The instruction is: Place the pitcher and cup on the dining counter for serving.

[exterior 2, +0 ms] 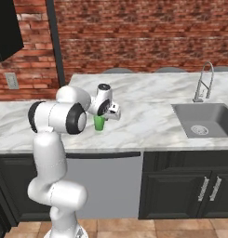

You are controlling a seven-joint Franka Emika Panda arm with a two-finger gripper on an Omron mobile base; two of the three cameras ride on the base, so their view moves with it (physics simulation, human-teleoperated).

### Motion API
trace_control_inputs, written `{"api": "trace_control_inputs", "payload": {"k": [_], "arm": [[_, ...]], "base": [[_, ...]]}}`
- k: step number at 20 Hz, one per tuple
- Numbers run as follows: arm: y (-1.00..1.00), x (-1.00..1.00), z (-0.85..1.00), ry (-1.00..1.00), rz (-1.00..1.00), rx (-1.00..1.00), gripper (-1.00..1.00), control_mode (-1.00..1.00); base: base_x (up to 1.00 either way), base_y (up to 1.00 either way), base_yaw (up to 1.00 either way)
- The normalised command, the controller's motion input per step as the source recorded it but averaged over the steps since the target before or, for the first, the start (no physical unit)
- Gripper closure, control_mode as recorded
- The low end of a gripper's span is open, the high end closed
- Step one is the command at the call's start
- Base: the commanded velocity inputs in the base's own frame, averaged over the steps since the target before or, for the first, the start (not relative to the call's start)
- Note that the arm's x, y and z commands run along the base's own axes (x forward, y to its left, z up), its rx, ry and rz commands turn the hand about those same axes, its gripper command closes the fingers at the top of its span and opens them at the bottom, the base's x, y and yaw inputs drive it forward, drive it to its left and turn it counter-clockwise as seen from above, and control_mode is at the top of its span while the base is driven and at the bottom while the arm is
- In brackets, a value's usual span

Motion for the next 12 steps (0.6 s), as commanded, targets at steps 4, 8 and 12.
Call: {"api": "trace_control_inputs", "payload": {"k": [4, 8, 12], "arm": [[0.0, -0.99, 0.69, -0.29, 0.01, 0.0, 1.0, -1.0], [0.0, -1.0, 0.68, -0.44, 0.01, 0.0, 1.0, -1.0], [0.0, -1.0, 0.66, -0.27, 0.01, 0.0, 1.0, -1.0]], "base": [[0.0, 0.0, 0.0], [0.0, 0.0, 0.0], [0.0, 0.0, 0.0]]}}
